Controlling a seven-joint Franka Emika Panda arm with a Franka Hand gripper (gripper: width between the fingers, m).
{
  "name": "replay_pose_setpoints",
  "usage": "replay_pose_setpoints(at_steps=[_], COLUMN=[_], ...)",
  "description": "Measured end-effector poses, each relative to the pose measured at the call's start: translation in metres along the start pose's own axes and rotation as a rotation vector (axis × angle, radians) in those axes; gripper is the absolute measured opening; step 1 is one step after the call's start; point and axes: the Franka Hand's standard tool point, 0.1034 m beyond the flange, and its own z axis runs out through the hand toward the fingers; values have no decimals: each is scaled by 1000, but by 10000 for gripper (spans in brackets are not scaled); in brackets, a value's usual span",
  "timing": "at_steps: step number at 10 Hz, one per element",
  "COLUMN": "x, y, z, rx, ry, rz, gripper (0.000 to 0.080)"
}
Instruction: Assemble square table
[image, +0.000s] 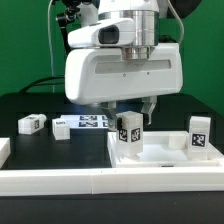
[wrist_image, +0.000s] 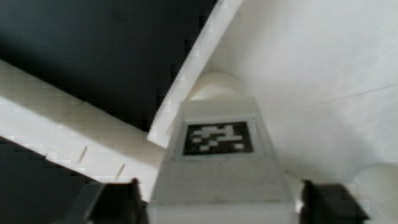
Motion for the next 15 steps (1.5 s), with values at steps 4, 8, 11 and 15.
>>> replay_pose_setpoints(at_steps=[4,8,11,15], x=[1,0,0,-1], y=[-1,0,0,1], z=[0,0,2,3], rx=[9,1,-1,4], ry=[-2,-8,-25,-25], rz=[256,775,1130,1463], gripper=[290,291,291,291])
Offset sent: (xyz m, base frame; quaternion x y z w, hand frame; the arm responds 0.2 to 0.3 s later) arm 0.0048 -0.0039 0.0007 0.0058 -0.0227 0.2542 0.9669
